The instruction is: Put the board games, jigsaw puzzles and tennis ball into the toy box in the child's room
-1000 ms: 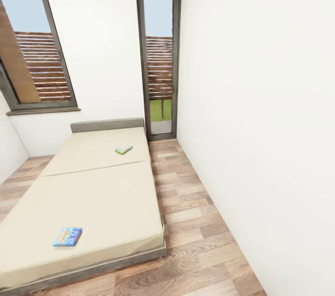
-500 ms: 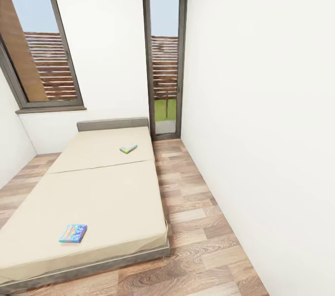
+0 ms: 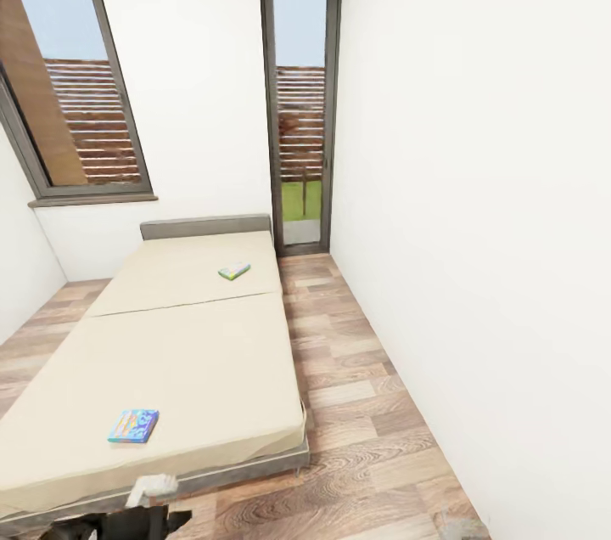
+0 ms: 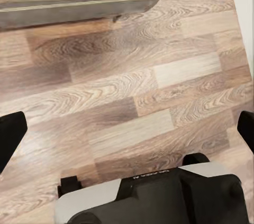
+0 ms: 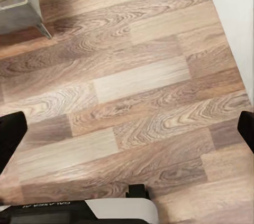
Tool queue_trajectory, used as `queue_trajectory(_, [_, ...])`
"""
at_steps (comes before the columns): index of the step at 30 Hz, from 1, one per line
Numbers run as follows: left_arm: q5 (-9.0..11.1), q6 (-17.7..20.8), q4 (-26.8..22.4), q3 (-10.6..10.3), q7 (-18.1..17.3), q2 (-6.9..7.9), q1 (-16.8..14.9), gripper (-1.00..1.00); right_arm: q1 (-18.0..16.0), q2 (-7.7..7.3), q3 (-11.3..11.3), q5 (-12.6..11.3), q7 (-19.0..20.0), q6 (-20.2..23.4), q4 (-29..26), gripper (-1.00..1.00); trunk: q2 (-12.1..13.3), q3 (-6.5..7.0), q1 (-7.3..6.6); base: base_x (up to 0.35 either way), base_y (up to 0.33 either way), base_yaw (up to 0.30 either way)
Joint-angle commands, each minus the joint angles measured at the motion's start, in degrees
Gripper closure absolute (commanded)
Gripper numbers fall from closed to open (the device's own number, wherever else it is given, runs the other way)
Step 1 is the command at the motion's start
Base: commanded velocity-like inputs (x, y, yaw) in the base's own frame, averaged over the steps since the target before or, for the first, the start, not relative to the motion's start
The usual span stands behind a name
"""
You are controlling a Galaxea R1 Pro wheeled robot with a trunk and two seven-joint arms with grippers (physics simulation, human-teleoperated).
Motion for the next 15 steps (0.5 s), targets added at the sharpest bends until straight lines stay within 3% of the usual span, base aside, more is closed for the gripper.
queue_trajectory(1, [0.03,3.76,-5.31,1.76,-0.43,0.1,-0.08,-1.0,1.45,0.32,-0.2,-0.47,-0.13,9.31,-10.91,-1.0,-0.12,-0.13,0.04,0.0,0.0,0.0])
queue_trajectory(3, [0.02,7.54,-10.34,2.97,-0.38,0.1,-0.21,-1.0,2.2,0.56,-0.29,-0.56,-0.15,16.32,-17.95,-1.0,-0.12,-0.13,0.04,0.0,0.0,0.0])
queue_trajectory(6, [0.0,12.17,-15.71,4.05,-0.04,0.0,-1.24,-1.0,2.08,0.77,-0.21,-0.62,-0.16,22.78,-22.65,-1.0,-0.12,-0.13,0.04,0.0,0.0,0.0])
queue_trajectory(8, [-0.09,15.38,-18.31,4.76,0.82,0.02,-3.87,-1.0,-0.35,1.0,-0.17,-1.16,-0.09,26.69,-24.85,-1.0,-0.12,-0.13,0.04,0.0,0.0,0.0])
queue_trajectory(11, [-0.14,16.94,-18.87,7.01,2.78,0.07,-7.08,-1.0,-3.01,1.84,0.05,-2.68,-0.17,28.53,-25.51,-1.0,-0.12,-0.13,0.04,0.0,0.0,0.0])
queue_trajectory(15, [0.04,17.09,-18.3,12.2,8.69,-0.28,-9.54,-1.0,-4.9,2.71,0.24,-3.94,-0.16,29.71,-26.04,-1.0,-0.12,-0.13,0.04,0.0,0.0,0.0])
